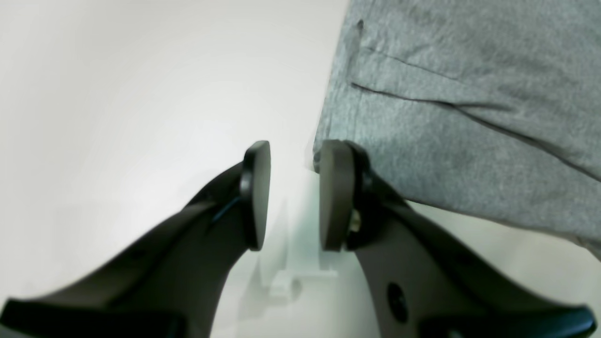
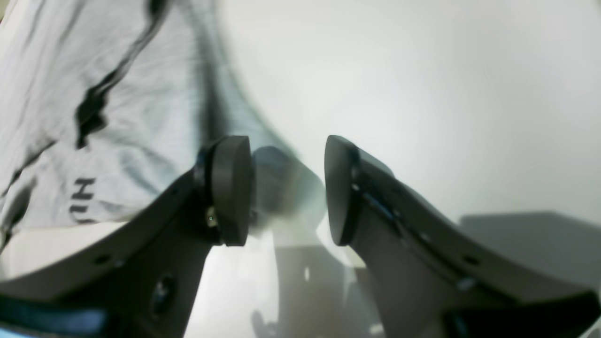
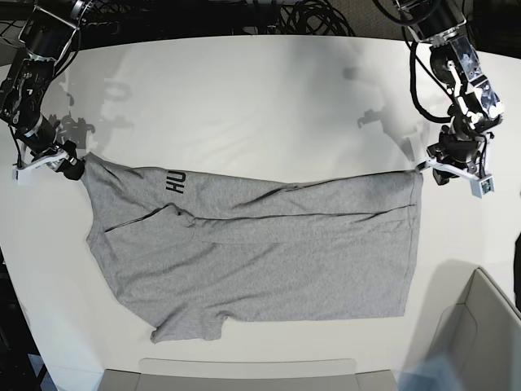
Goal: Fold the T-shirt properly
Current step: 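Drag the folded shirt back toward the robot with both grippers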
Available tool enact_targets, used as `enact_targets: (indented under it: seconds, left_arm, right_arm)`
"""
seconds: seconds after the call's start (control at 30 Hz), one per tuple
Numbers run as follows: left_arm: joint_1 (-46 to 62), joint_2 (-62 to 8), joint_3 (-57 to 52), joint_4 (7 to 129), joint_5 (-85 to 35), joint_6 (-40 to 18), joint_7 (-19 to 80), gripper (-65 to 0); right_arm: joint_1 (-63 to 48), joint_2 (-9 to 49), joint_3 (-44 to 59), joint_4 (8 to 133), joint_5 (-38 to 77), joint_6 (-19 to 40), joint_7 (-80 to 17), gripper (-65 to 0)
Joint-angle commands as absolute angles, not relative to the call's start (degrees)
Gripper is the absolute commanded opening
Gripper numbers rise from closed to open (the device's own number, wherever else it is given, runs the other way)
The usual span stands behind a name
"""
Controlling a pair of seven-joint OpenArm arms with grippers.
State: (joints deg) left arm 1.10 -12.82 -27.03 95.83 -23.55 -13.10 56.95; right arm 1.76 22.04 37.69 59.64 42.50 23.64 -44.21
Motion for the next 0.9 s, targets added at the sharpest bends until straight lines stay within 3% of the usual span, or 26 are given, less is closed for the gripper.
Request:
enact_targets:
  seconds: [0.0, 0.23, 0.43, 0.67, 0.87]
  left_arm:
    - [0.5, -13.6, -27.3, 97.0, -24.0, -13.3, 56.0, -45.6]
    - [0.3, -13.9, -26.9, 96.5, -24.2, -14.0, 57.0, -44.4]
    - [-5.2, -14.0, -28.0, 90.7, -23.9, -26.7, 61.8, -37.4]
    - [-13.1, -15.3, -32.7, 74.9, -23.9, -31.8, 63.7, -36.9]
    - [-15.9, -18.2, -32.6, 65.7, -24.0, -32.0, 61.1, -36.9]
  right_arm:
    - [2.5, 22.6, 36.7, 60.3, 42.2, 24.1, -44.9, -39.1]
    - [3.6, 19.6, 34.9, 60.0, 42.2, 24.8, -44.9, -39.1]
    - [3.6, 19.4, 34.9, 60.0, 42.2, 24.8, -44.9, -39.1]
    - [3.2, 19.5, 34.9, 60.0, 42.2, 24.7, -44.9, -39.1]
    - [2.5, 19.5, 34.9, 60.1, 42.2, 24.7, -45.0, -39.1]
